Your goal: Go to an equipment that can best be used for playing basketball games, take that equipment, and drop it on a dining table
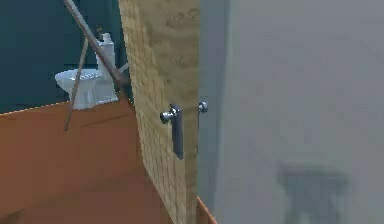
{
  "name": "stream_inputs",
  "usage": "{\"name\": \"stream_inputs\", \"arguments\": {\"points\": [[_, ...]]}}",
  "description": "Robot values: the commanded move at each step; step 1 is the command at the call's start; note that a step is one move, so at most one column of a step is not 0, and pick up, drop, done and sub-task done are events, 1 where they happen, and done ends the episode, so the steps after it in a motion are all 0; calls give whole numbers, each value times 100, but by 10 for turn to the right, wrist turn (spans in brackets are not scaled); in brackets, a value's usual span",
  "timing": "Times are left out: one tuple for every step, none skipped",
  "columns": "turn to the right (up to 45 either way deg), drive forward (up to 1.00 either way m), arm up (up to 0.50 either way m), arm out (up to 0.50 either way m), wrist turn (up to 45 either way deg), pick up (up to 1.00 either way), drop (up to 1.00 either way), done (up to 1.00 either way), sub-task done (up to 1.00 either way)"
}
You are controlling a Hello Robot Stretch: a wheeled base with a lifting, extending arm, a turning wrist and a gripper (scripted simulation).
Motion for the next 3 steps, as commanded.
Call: {"name": "stream_inputs", "arguments": {"points": [[-450,0,0,0,0,0,0,0,0],[-450,0,0,0,0,0,0,0,0],[-450,0,0,0,0,0,0,0,0]]}}
